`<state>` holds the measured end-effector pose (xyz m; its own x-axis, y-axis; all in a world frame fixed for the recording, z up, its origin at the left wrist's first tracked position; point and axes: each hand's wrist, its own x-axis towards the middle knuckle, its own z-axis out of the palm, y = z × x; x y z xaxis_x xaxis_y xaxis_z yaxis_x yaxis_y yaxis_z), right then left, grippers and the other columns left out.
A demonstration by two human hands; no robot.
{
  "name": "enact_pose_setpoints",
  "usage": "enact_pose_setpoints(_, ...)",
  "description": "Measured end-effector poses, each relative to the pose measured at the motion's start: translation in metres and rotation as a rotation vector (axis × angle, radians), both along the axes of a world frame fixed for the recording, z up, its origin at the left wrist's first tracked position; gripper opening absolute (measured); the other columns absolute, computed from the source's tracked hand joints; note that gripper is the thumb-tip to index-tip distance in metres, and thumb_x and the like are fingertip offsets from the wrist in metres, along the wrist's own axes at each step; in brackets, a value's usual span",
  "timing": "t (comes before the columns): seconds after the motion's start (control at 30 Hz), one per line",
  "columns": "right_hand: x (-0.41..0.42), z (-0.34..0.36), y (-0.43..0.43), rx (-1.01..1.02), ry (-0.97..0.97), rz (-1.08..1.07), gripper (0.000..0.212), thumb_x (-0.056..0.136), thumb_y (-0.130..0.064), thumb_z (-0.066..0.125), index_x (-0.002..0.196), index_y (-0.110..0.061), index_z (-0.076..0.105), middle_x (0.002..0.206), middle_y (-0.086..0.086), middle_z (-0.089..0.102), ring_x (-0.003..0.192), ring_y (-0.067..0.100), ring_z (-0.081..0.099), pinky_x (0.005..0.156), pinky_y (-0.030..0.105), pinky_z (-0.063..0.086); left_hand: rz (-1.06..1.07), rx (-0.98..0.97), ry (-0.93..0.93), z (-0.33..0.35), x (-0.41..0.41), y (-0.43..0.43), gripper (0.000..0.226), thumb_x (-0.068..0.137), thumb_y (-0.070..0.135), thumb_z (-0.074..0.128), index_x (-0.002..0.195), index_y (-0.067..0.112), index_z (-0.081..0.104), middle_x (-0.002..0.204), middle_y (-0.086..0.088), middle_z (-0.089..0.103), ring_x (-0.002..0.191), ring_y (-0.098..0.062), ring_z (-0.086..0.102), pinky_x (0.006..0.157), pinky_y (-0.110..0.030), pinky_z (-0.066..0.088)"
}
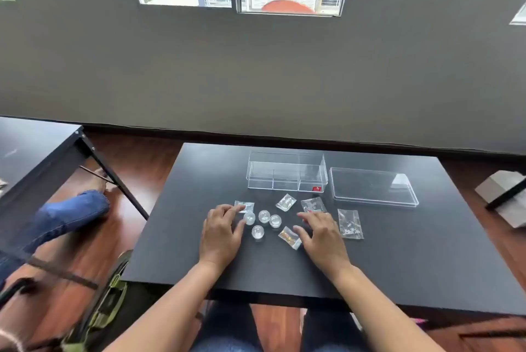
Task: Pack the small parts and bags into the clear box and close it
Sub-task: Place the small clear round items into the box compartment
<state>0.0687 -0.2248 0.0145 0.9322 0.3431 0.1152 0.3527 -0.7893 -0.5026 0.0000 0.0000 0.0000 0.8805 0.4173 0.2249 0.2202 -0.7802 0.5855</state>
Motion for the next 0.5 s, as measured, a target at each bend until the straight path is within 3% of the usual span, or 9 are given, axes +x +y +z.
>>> enact_pose_setpoints(0.23, 0.006, 0.003, 0.042, -0.044, 0.069, 0.123, 0.052, 0.088, -0.037, 0.061, 0.136, -0.020, 0.049, 0.121, 0.003, 0.056, 0.120, 0.023, 0.045, 0.110, 0.033, 0.032, -0.085, -0.030, 0.160, 0.007, 0.012, -0.002, 0.041, 0.087, 0.035, 0.065, 0.128, 0.032, 0.060, 0.116, 0.005, 0.059, 0.117, -0.016, 0.051, 0.093, -0.034, 0.047)
enact_pose_setpoints(0.5, 0.009, 0.004, 0.059, -0.107, 0.076, 0.220, 0.049, 0.090, -0.028, 0.060, 0.136, -0.017, 0.047, 0.128, 0.004, 0.054, 0.126, 0.023, 0.044, 0.110, 0.034, 0.036, -0.156, 0.002, 0.182, 0.008, 0.013, -0.003, 0.039, 0.087, 0.030, 0.065, 0.126, 0.029, 0.063, 0.120, 0.009, 0.062, 0.116, -0.016, 0.053, 0.091, -0.036, 0.051)
